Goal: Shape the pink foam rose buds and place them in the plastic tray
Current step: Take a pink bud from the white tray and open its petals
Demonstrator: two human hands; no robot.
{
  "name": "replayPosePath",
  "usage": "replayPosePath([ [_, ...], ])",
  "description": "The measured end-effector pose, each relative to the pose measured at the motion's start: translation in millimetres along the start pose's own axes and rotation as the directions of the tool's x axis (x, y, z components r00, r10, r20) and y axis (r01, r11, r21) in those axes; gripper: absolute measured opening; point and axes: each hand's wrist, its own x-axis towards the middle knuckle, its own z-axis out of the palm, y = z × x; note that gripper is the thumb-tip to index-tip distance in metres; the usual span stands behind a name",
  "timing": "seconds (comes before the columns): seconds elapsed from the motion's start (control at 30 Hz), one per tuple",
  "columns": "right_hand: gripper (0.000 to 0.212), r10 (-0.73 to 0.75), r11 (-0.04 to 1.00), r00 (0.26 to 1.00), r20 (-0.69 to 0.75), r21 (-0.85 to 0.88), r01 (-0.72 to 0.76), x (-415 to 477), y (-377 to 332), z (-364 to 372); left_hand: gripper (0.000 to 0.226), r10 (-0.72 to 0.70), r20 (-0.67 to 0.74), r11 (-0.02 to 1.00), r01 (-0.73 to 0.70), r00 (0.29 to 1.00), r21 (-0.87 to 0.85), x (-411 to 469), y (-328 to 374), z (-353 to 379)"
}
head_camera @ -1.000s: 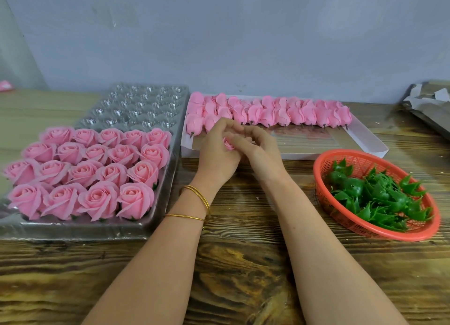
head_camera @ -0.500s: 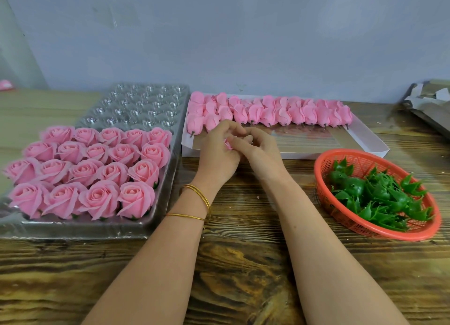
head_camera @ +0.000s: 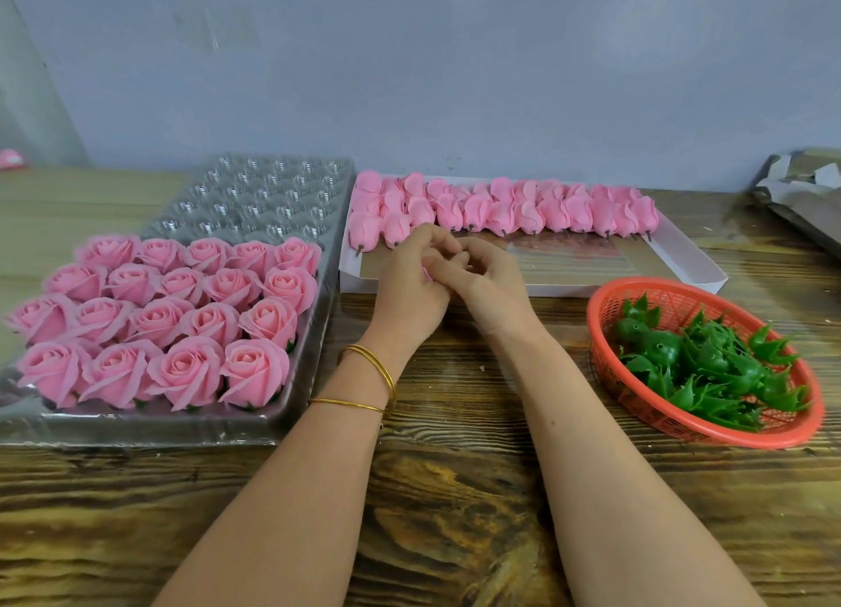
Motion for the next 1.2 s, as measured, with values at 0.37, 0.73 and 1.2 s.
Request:
replayPosePath([
  [0.37, 0.017, 0.112, 0.985, 0.993, 0.035, 0.13, -0.116, 2.9, 1.0, -1.7, 0.018, -0.058, -0.253, 0.993, 0.031, 0.966, -0.11, 5.9, 1.1, -6.6],
  [0.73, 0.059, -0.05, 0.999, 0.989, 0.136, 0.007, 0.05, -0.2, 7.2, 5.7, 0.017, -0.144, -0.238, 0.948, 0.064, 0.961, -0.313, 4.3, 7.7, -4.1],
  [1.2, 0.056, 0.016, 0.994, 0.971, 0.24, 0.105, -0.042, 1.0, 8.7, -1.2, 0.018, -0.132, -0.174, 0.967, 0.088, 0.976, -0.24, 2.8, 11.7, -5.7],
])
